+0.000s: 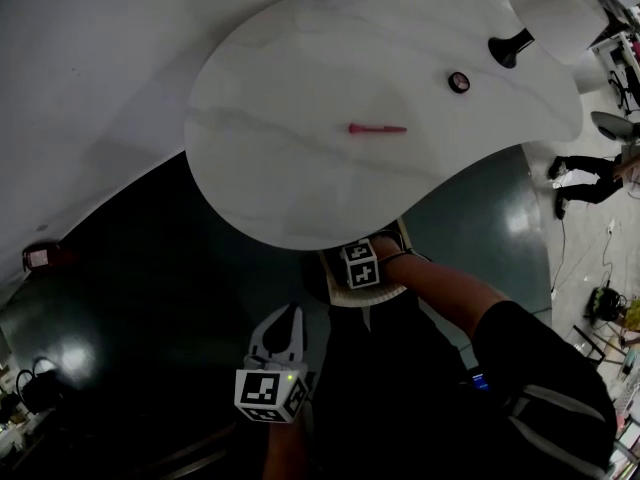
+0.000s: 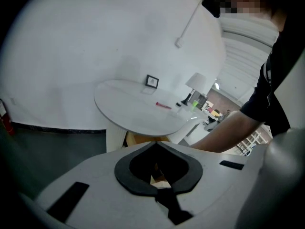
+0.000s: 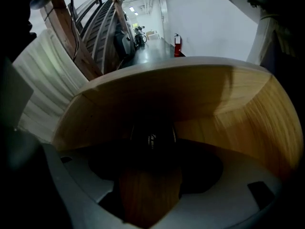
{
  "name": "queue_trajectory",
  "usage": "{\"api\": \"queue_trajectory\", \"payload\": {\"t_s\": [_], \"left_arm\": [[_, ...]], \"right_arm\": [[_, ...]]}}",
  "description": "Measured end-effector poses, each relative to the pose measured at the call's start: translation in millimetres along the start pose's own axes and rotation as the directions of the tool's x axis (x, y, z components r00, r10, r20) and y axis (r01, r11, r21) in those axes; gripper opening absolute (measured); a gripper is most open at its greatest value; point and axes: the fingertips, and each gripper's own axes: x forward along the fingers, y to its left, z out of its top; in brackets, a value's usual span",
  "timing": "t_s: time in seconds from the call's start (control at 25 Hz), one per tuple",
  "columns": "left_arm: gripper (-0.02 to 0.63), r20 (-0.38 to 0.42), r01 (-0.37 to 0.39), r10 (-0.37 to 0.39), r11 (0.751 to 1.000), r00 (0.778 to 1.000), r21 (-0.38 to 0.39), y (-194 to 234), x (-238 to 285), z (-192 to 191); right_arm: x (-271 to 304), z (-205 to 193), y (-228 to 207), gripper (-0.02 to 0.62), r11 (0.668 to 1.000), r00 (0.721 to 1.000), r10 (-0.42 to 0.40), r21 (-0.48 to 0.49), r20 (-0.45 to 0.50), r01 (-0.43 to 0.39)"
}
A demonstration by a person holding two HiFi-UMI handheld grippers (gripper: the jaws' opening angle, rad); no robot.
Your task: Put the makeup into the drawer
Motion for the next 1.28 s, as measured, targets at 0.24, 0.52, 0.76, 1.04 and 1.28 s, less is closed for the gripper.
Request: {"api": "queue_trajectory", "payload": {"t_s": [0.24,0.52,0.76,1.04,1.28], "left_arm": [[0.011,0.012,0.008,-0.008,1.000,1.000,0.007,-5,-3,9],[0.011,0.082,0.012,-0.014,1.000,0.997,0.028,-19,-11,55],[0.011,0.141,0.010,-0.016,0.999,0.990,0.045,-37,-15,96],[0.011,0.220,0.009,-0.021,0.998,0.975,0.055,-67,-18,137],[0.011,0.261,-0.015,-0.005,0.997,0.965,0.074,-87,-14,165]], "right_arm": [[-21,12,-3,0.278,0.997,0.998,-0.017,0.077,0.057,0.012],[-90,44,17,0.278,0.997,0.987,-0.043,0.072,0.157,0.032],[-171,79,42,0.276,0.993,0.949,-0.088,0.107,0.304,0.058],[-284,79,24,0.276,0.967,0.862,-0.231,0.207,0.452,0.150],[-371,55,-28,0.276,0.907,0.751,-0.401,0.345,0.524,0.243]]}}
